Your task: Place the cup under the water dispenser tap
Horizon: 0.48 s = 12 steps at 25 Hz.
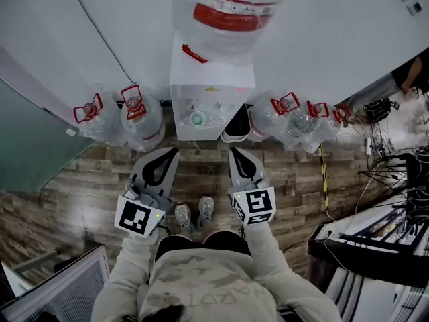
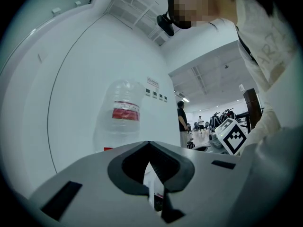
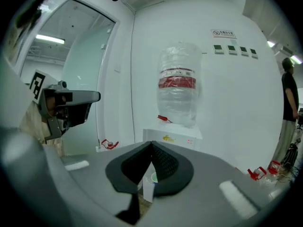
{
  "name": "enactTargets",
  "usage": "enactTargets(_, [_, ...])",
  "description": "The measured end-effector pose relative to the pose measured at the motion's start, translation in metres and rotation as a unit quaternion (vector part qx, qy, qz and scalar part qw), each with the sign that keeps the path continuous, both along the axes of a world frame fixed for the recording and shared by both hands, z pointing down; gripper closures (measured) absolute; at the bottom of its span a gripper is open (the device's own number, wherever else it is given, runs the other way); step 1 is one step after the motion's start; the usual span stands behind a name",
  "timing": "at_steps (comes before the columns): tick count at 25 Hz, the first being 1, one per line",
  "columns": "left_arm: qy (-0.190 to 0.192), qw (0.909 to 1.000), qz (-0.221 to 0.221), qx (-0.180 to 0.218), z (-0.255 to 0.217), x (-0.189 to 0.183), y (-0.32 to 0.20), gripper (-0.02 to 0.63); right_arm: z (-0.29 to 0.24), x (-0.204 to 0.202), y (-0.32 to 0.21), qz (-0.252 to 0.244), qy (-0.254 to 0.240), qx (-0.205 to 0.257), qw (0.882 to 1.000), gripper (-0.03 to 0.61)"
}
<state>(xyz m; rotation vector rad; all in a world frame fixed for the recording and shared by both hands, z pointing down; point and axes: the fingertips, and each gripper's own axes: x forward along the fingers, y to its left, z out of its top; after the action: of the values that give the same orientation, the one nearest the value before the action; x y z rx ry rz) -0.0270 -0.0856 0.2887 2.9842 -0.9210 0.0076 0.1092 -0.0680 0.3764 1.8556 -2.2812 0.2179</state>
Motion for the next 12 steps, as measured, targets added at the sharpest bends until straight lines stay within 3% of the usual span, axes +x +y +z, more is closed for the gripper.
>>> enactTargets(12, [0.006, 0.9997, 0.011, 0.022, -0.028, 0.0, 0.013, 0.609, -0.04, -0.003, 0.024, 0.007, 0.006, 0.028, 1.0, 0.569])
